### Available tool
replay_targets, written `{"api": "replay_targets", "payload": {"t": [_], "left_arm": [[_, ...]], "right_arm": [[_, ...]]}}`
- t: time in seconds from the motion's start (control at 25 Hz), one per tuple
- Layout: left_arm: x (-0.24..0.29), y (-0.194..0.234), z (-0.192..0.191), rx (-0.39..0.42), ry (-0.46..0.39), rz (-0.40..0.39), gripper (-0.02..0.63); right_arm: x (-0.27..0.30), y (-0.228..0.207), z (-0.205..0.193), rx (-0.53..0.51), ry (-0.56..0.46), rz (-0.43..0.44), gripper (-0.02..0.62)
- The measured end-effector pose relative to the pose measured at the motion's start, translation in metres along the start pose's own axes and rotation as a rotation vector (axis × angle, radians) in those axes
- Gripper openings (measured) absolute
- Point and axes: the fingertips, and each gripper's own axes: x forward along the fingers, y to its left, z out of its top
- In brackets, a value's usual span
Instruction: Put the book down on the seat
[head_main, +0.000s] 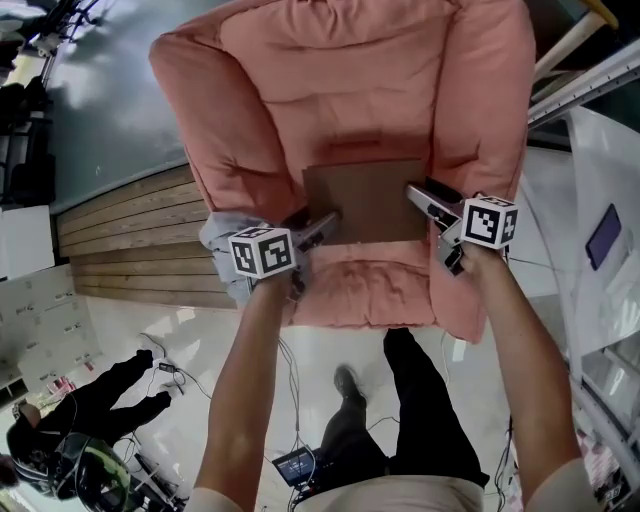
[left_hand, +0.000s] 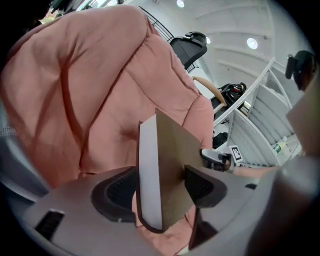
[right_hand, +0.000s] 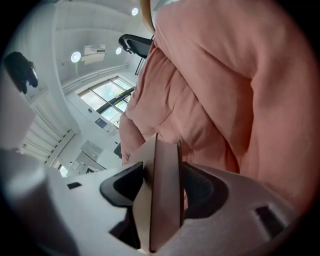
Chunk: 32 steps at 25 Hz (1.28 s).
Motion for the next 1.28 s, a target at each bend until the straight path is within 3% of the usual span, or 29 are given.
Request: {"api": "replay_targets", "payload": {"t": [0.28,0.68,0.88,1.28], "left_arm": [[0.020,0.033,-0.033,0.045,0.082,0.132,0.241],[0.044,0.056,-0.075,-0.066,0.131,0.145,0.241],[0.045,0.059,-0.079,-0.055,0.140,0.183,0.241],[0.051,0.051,-0.091,-0.054,0.205,0.174,0.241]], "right_arm": [[0.016,-0.036,-0.031,0.031,0.013,-0.063,0.221],[0.035,-0.068,-0.055,0.006,0.075,-0.199,0.232],[0.031,-0.073,-0.061,-0.021,0.109,-0.246,0.232],[0.026,-0.075,-0.063,-0.057,0.159,-0.287,0.225]]}}
